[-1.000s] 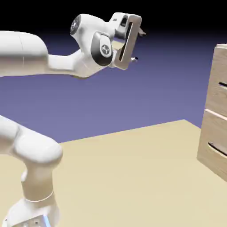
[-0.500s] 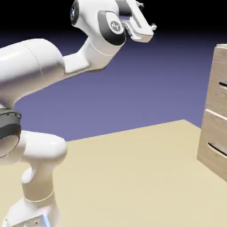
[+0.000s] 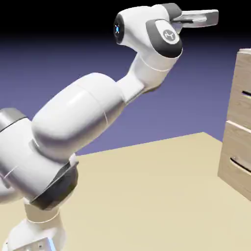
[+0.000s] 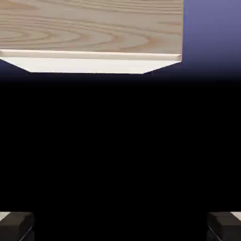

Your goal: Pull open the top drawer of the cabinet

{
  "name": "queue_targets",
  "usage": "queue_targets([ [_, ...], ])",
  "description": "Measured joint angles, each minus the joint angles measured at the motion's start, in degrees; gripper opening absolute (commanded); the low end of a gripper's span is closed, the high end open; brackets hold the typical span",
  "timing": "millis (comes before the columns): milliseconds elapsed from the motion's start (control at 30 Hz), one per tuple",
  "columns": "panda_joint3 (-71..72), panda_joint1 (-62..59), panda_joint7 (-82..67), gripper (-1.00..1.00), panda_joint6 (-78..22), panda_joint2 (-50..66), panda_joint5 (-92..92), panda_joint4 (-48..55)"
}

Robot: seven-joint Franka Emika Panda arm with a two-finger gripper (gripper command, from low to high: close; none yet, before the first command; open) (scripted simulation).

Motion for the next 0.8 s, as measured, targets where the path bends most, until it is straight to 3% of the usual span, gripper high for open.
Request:
queue_targets([
  [800, -23.76, 33.88, -59.80, 0.00, -6.82, -16.07, -46.76, 20.53],
])
